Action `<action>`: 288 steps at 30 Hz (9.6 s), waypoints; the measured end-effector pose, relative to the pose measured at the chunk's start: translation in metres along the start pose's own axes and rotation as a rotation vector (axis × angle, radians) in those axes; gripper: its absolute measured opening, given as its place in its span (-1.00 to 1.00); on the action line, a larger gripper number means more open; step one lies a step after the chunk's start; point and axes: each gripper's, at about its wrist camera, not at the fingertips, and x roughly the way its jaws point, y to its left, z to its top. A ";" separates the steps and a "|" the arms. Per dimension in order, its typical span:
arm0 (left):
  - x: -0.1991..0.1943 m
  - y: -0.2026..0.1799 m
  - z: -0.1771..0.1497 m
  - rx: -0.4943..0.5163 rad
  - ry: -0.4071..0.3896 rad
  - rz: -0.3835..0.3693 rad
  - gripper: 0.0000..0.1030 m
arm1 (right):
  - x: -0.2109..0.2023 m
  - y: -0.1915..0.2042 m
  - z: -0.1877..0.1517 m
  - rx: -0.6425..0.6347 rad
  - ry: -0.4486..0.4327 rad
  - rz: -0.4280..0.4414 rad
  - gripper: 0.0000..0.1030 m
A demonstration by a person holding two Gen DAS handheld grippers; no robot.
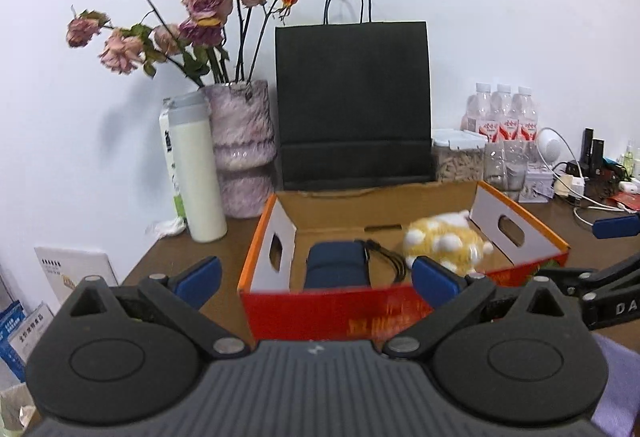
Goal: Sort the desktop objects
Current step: 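Move both grippers back toward the lavender pouch and white bottle cap, then grasp the lavender pouch with the right gripper while the left gripper grasps a white bottle cap, then carry the pouch and bottle cap into the box and release both, then grasp the braided black cable with the right gripper while the left gripper grasps the white swab tub, then lift the cable with the right gripper while the left gripper lifts the swab tub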
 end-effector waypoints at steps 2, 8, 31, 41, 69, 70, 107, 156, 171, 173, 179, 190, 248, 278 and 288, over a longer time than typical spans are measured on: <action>-0.009 0.001 -0.009 0.002 0.011 -0.005 1.00 | -0.009 -0.003 -0.010 0.000 0.014 -0.004 1.00; -0.033 -0.001 -0.036 0.029 0.053 -0.024 1.00 | -0.029 -0.006 -0.041 0.011 0.085 0.019 1.00; -0.016 -0.018 -0.088 -0.022 0.311 -0.097 1.00 | -0.035 0.001 -0.098 0.054 0.205 0.084 1.00; -0.012 -0.015 -0.090 -0.043 0.301 -0.086 0.90 | -0.035 0.002 -0.099 0.057 0.194 0.078 1.00; -0.016 -0.025 -0.089 -0.010 0.272 -0.127 -0.06 | -0.051 0.016 -0.100 0.048 0.139 0.160 -0.31; -0.016 -0.025 -0.090 -0.009 0.271 -0.128 -0.09 | -0.052 0.016 -0.100 0.056 0.136 0.163 -0.51; -0.065 -0.038 -0.016 0.053 -0.031 -0.142 -0.43 | -0.109 0.015 -0.035 0.124 -0.170 0.163 -0.90; 0.149 -0.023 0.037 -0.019 0.114 -0.056 0.41 | 0.111 -0.003 0.045 0.082 -0.095 0.029 0.16; 0.132 -0.006 0.037 -0.083 0.080 0.007 1.00 | 0.100 -0.004 0.048 0.092 -0.084 0.030 1.00; 0.129 -0.005 0.035 -0.080 0.073 0.014 1.00 | 0.095 -0.004 0.048 0.096 -0.084 0.034 1.00; 0.123 -0.002 0.034 -0.092 0.067 0.030 1.00 | 0.082 -0.011 0.039 0.127 -0.068 0.035 1.00; 0.080 0.004 0.036 -0.075 0.025 0.000 1.00 | 0.044 -0.014 0.027 0.104 -0.075 0.014 1.00; 0.031 0.030 -0.059 0.003 0.174 -0.047 0.74 | 0.037 -0.003 -0.054 0.192 0.178 0.043 0.85; 0.029 0.026 -0.061 0.014 0.177 -0.086 0.28 | 0.006 -0.007 -0.051 0.190 0.071 0.016 0.83; 0.019 0.023 -0.057 0.025 0.138 -0.080 0.27 | -0.009 -0.008 -0.054 0.188 0.041 0.002 0.83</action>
